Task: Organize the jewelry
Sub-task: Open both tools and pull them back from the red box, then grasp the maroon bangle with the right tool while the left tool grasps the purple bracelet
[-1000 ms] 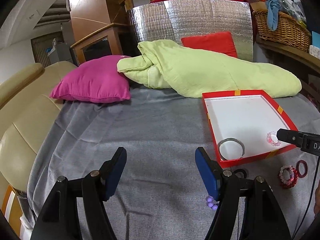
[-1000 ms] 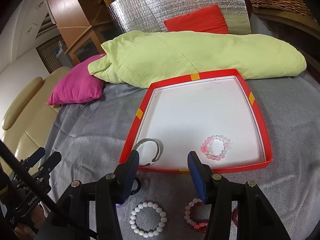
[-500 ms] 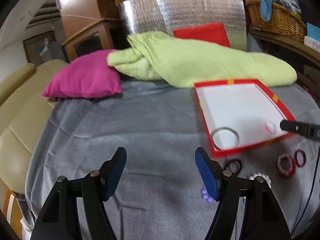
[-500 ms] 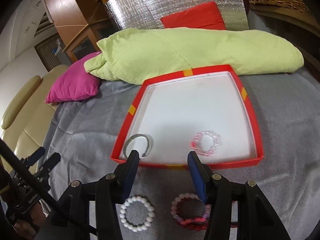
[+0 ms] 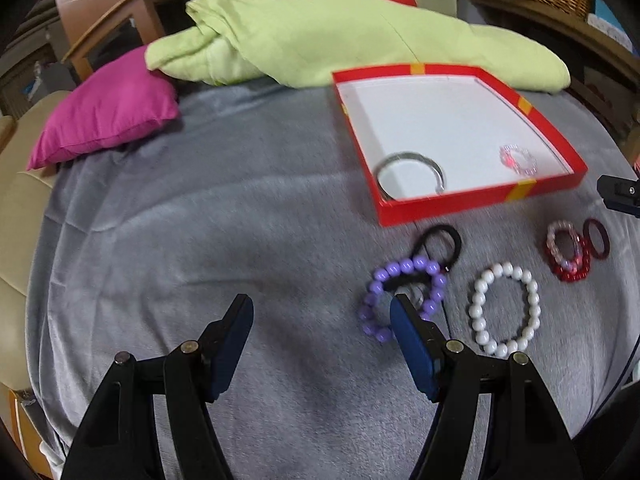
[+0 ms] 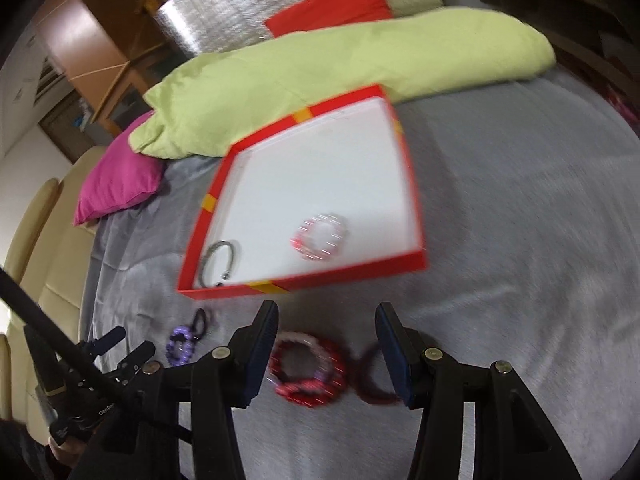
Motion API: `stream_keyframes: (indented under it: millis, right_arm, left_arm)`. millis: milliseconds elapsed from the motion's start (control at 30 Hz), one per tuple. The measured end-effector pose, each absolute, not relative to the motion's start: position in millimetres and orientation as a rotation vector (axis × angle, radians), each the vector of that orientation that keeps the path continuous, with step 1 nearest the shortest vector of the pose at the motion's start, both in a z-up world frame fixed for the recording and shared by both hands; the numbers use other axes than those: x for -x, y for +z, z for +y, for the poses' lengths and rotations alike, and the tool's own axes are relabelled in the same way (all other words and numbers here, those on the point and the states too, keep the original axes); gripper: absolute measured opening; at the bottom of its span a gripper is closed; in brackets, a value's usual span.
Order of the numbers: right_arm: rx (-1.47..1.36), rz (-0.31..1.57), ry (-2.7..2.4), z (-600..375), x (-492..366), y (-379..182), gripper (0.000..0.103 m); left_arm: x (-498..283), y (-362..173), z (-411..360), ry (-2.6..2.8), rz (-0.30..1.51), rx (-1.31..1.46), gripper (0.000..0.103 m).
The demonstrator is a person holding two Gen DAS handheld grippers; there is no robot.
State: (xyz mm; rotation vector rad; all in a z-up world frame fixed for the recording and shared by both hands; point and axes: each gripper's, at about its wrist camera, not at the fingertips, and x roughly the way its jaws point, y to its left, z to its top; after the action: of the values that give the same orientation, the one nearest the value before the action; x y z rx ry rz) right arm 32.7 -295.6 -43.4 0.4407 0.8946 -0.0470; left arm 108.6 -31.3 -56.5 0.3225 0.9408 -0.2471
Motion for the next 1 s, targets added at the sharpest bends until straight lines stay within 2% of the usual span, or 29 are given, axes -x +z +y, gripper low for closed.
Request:
stream_keyframes:
  millis: [200,300,400,433,467,500,800,1000]
  right_arm:
    - [-0.435,0.951,-0.134,-318.8,-20.8,-55.2,0.053]
    - [-0.382,1.001,-0.163,-320.1,-23.2,-63.7,0.046]
    - [-0.301,1.058,-0.18,-314.8,-27.3,-75.3,0.035]
    - [-0.26,1.055,-0.188,-311.4,-27.7,-75.2,0.027]
    - [-0.216,1.051,-0.193,-307.8,-28.1,-74.6,0.008]
    - [-0.207,1.051,-0.189,-308.0,-28.3,-74.3,0.005]
    - [-0.279,0.918,-0.194,-317.2,-20.9,-50.1,0.005]
    - [-0.326,0.91,-0.169,-314.4,-24.3,-46.5,0.005]
  left_arm:
    - [-112.0,-66.4,-29.2,-0.255,0.996,-0.318,0.072]
    - [-113.0,-71.9,-27.8,-0.279,1.028,-0.311,0.072]
    - [-113.4,-73.4,-27.7,-0.305,1.042,-0.296,0.072]
    - [-114.7,-74.0,-27.2,-0.312,1.048,-0.289,0.072]
    - [-115.0,-74.6,-26.8,-0.321,1.054,-0.281,0.072]
    - [-115.2,-74.9,-27.0,-0.325,1.056,-0.28,0.072]
    - [-116.0,-65.4,-34.5,-0.417,1.029,-0.232,0.072]
    - [-120.9,-72.4,-45.1,-0.451,1.042,-0.25,0.072]
